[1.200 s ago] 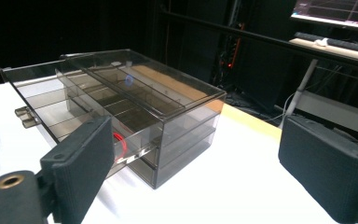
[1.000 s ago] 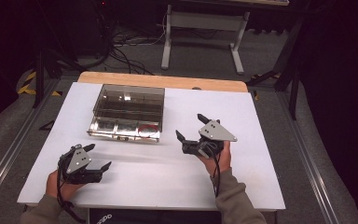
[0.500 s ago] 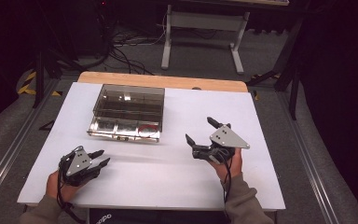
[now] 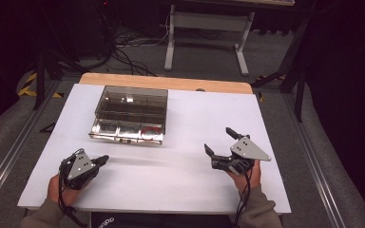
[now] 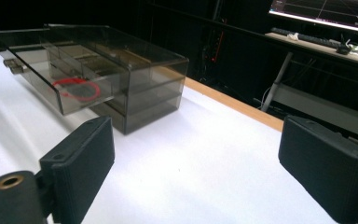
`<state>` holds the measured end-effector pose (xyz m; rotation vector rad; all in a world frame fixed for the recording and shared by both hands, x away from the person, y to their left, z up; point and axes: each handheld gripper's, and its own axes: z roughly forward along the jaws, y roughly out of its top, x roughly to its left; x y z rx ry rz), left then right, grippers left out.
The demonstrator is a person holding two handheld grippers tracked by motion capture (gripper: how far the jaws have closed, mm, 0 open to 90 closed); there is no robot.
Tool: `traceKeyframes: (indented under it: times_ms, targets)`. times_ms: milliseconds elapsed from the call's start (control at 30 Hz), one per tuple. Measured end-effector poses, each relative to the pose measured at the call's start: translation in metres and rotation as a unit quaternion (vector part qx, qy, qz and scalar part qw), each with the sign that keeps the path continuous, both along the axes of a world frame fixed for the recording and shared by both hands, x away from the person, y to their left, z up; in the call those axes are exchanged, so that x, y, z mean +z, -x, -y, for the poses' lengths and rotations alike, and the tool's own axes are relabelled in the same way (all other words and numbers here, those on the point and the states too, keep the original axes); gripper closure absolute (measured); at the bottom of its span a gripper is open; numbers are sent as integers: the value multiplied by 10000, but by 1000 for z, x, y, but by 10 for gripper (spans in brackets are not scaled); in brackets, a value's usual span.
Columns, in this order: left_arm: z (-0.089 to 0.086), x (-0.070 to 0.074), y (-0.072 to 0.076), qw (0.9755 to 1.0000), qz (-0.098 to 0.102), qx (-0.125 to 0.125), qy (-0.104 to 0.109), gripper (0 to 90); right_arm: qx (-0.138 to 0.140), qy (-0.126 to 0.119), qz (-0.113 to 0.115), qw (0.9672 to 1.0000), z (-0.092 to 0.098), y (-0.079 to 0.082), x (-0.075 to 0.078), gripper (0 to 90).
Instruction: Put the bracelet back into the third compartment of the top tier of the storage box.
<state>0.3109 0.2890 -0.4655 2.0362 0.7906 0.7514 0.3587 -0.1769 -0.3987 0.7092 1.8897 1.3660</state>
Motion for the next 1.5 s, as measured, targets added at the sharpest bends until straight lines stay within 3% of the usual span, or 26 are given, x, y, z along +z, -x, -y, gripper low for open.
traceKeyframes:
  times_ms: [233,767,1000,1167,1233,1500]
  targets:
    - [0,0,0,10000,33,-49,6,895,67,29,-81,9999,16,6,-13,114]
    - [-4,1,3,9999,101,23,105,896,-81,156,-269,9995,48,30,-44,115]
    - [-3,5,5,9993,153,33,344,895,-111,89,-212,9997,53,40,-50,119]
    - [4,10,6,9988,242,-39,414,895,-128,67,-249,9996,55,41,-54,119]
    - [7,12,6,9988,323,-49,353,895,-135,41,-215,9997,55,41,-54,119]
    - [10,15,2,9985,362,-58,416,896,-111,52,-229,9997,54,39,-55,119]
